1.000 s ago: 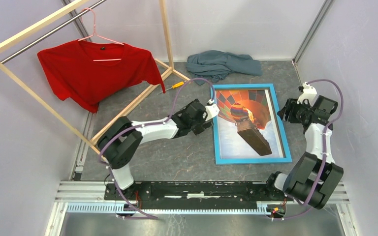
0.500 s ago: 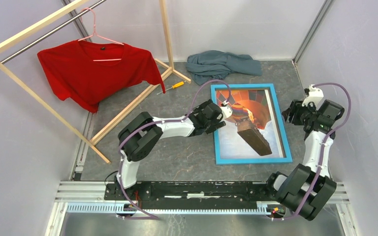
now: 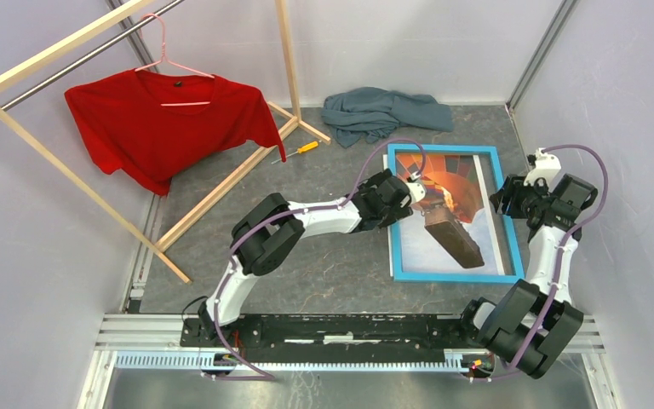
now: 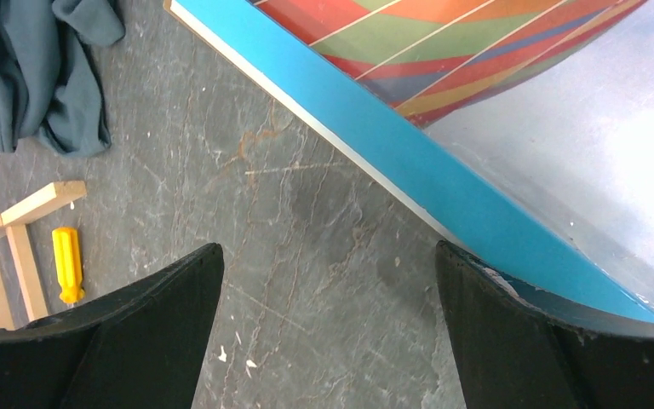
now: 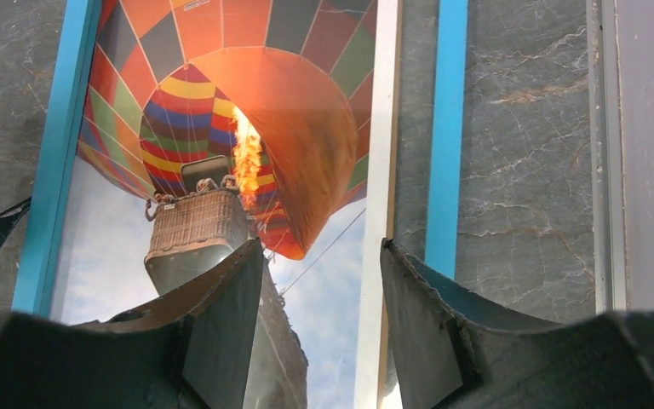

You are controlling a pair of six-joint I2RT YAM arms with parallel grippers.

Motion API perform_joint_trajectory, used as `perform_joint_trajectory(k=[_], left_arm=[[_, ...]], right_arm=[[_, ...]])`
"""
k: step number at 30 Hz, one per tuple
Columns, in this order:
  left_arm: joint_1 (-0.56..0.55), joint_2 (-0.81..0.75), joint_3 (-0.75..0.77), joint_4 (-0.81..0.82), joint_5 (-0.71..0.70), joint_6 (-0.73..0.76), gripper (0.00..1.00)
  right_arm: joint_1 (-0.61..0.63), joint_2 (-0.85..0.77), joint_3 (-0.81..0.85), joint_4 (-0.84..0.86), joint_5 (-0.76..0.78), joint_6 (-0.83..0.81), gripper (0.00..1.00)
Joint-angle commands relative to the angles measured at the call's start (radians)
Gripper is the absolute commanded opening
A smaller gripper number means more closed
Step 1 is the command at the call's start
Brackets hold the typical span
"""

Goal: Take the photo out of the frame
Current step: Adjust the photo frame at the center of the board.

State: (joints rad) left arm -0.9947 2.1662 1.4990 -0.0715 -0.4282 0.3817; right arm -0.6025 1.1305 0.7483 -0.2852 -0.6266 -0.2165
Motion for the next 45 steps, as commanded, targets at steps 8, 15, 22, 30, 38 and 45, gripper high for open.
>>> perform_joint_trajectory(k=[8, 15, 22, 30, 38, 45], left_arm=[[-0.023, 0.095, 0.184, -0.124, 0.083, -0.128, 1.00], [-0.015, -0.041, 0.082, -0.112, 0.075, -0.147, 1.00], [0.040, -0.157, 0.018, -0.122, 0.146, -0.209, 1.00], [0.061, -0.137, 0.162, -0.220, 0.340, -0.446, 1.00], [0.059, -0.030, 0.259, -0.276, 0.413, -0.695, 1.00], [0.052, 0.060, 0.317, -0.327, 0.297, -0.847, 1.00]], right_arm=[[-0.005, 0.047, 0.038, 0.012, 0.110, -0.092, 0.59], [-0.004, 0.127, 0.059, -0.027, 0.140, -0.173, 0.58], [-0.006, 0.231, 0.075, -0.008, 0.177, -0.216, 0.57], [-0.006, 0.254, 0.064, 0.021, 0.216, -0.235, 0.64], [-0.006, 0.239, 0.057, 0.042, 0.254, -0.262, 0.67], [-0.006, 0.250, 0.056, 0.060, 0.245, -0.282, 0.67]])
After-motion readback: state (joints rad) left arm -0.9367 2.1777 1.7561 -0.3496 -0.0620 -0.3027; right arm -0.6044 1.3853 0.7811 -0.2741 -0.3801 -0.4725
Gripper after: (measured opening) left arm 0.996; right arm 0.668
